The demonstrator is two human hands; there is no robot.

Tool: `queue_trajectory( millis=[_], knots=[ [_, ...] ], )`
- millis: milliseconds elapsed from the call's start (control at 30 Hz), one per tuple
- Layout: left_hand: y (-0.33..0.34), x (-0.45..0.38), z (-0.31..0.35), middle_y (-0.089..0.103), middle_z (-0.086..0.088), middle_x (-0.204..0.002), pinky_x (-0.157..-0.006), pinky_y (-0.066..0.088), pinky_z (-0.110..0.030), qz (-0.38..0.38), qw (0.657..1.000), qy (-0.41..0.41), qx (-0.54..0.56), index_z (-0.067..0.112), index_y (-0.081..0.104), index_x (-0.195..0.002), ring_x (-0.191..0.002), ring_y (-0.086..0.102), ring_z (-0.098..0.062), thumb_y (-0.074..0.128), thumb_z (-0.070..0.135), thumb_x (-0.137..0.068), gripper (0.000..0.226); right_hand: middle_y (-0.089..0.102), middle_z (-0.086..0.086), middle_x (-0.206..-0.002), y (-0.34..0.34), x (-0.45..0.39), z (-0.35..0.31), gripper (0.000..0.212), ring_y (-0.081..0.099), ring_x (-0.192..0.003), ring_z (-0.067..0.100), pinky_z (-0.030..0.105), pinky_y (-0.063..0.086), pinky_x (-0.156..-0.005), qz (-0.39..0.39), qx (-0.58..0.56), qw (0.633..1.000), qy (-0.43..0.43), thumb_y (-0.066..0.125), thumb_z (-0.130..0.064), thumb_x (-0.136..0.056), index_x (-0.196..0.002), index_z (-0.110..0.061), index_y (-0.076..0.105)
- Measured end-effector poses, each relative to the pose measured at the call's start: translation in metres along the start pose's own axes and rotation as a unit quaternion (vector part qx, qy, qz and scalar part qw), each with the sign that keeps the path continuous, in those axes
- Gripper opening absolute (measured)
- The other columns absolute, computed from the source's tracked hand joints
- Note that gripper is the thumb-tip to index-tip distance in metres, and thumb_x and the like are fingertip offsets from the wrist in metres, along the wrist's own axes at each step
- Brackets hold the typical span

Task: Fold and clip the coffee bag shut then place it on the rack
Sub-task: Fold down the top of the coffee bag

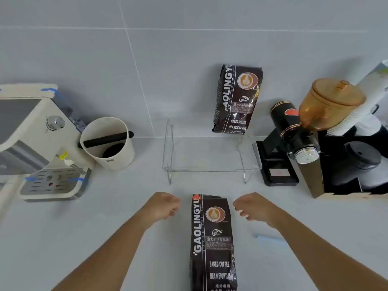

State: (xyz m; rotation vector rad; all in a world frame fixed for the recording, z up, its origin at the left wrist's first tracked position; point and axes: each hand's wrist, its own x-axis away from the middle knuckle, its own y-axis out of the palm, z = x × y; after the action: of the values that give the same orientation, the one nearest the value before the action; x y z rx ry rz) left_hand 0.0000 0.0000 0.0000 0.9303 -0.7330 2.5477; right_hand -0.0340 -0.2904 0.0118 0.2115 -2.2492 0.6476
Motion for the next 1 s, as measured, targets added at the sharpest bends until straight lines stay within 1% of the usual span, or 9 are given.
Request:
queue_trajectory(
  millis=[100,167,267,367,467,533,633,867,1000],
  knots=[
    [0.018,-0.008,0.003,0.067,-0.009,-0.082,-0.062,0.045,-0.026,0.019,0.997,-0.001,0.069,0.000,0.070,-0.088,-0.066,0.061,-0.019,0.061,0.022,-0.086,0.024,0.065,0.006,-0.088,0.011,-0.006,0.002,0.017,0.056,-0.075,0.018,0.029,0.045,-0.070,0.002,-0.059,0.998,-0.003,0.060,-0.024,-0.088,-0.083,-0.009,0.068],
    [0.031,-0.011,0.005,0.063,-0.009,-0.076,-0.057,0.041,-0.026,0.023,0.996,-0.005,0.087,0.007,0.066,-0.078,-0.064,0.056,-0.022,0.066,0.028,-0.083,0.021,0.069,0.005,-0.090,0.022,-0.009,0.003,0.023,0.059,-0.078,0.018,0.031,0.051,-0.076,0.018,-0.096,0.995,-0.002,0.059,-0.029,-0.091,-0.083,-0.010,0.068],
    [0.041,-0.014,0.010,0.058,-0.008,-0.068,-0.058,0.035,-0.028,0.014,0.994,-0.029,0.108,0.013,0.056,-0.070,-0.063,0.048,-0.021,0.069,0.040,-0.080,0.032,0.072,0.020,-0.102,0.029,-0.017,0.002,0.037,0.067,-0.089,0.027,0.040,0.054,-0.092,0.045,-0.138,0.989,0.020,0.058,-0.036,-0.092,-0.096,-0.002,0.070],
    [0.050,-0.019,0.007,0.065,-0.009,-0.073,-0.066,0.037,-0.031,0.005,0.988,-0.060,0.141,0.013,0.060,-0.074,-0.067,0.053,-0.022,0.066,0.045,-0.082,0.033,0.071,0.021,-0.096,0.036,-0.023,0.001,0.051,0.062,-0.085,0.025,0.038,0.054,-0.089,0.036,-0.166,0.985,0.027,0.059,-0.040,-0.091,-0.108,0.008,0.064],
    [0.055,-0.024,0.009,0.078,-0.015,-0.091,-0.075,0.046,-0.032,0.009,0.981,-0.080,0.175,0.002,0.073,-0.089,-0.077,0.064,-0.025,0.065,0.046,-0.083,0.044,0.070,0.011,-0.091,0.040,-0.027,-0.003,0.040,0.064,-0.085,0.024,0.045,0.053,-0.096,0.030,-0.195,0.980,0.030,0.060,-0.039,-0.091,-0.097,-0.001,0.070],
    [0.056,-0.024,0.011,0.077,-0.019,-0.100,-0.082,0.051,-0.037,0.010,0.975,-0.088,0.204,-0.004,0.071,-0.101,-0.082,0.068,-0.027,0.065,0.040,-0.084,0.048,0.074,0.010,-0.089,0.042,-0.028,-0.006,0.033,0.067,-0.083,0.023,0.042,0.055,-0.089,0.032,-0.214,0.976,0.036,0.060,-0.038,-0.092,-0.090,-0.007,0.071],
    [0.057,-0.022,0.012,0.077,-0.019,-0.100,-0.093,0.053,-0.042,0.002,0.968,-0.084,0.237,-0.003,0.071,-0.104,-0.088,0.071,-0.031,0.065,0.038,-0.086,0.045,0.074,0.012,-0.089,0.042,-0.026,-0.009,0.027,0.068,-0.081,0.024,0.036,0.054,-0.077,0.033,-0.239,0.970,0.039,0.060,-0.033,-0.092,-0.091,-0.008,0.069],
    [0.054,-0.004,0.019,0.079,-0.010,-0.077,-0.067,0.055,-0.031,-0.008,0.953,-0.063,0.296,0.004,0.075,-0.090,-0.066,0.073,-0.021,0.063,0.036,-0.090,0.034,0.065,0.011,-0.073,0.042,-0.005,-0.016,0.009,0.063,-0.061,0.021,0.029,0.048,-0.062,0.047,-0.276,0.960,0.006,0.062,-0.010,-0.084,-0.076,-0.009,0.065],
    [0.053,0.014,0.027,0.078,-0.012,-0.080,-0.069,0.056,-0.031,0.002,0.955,-0.032,0.296,0.001,0.074,-0.090,-0.067,0.071,-0.022,0.064,0.029,-0.090,0.030,0.060,0.014,-0.076,0.042,0.014,-0.014,0.011,0.056,-0.072,0.026,0.034,0.042,-0.068,0.068,-0.281,0.957,-0.014,0.064,-0.014,-0.083,-0.076,-0.007,0.068]
  ],
)
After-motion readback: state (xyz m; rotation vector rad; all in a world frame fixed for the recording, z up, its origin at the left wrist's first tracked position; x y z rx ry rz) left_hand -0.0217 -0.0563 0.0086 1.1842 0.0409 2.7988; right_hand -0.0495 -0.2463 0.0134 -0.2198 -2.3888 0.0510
